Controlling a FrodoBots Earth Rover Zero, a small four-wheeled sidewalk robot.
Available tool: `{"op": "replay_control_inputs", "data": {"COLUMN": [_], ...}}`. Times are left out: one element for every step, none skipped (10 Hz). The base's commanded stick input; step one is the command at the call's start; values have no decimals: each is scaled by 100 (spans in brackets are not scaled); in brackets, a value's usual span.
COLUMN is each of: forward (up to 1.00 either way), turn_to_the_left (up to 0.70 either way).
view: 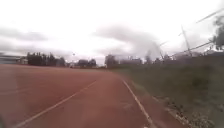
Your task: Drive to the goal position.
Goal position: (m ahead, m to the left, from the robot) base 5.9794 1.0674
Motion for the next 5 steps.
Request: {"op": "replay_control_inputs", "data": {"forward": [70,70,70,70,70], "turn_to_the_left": [0,0,0,0,0]}}
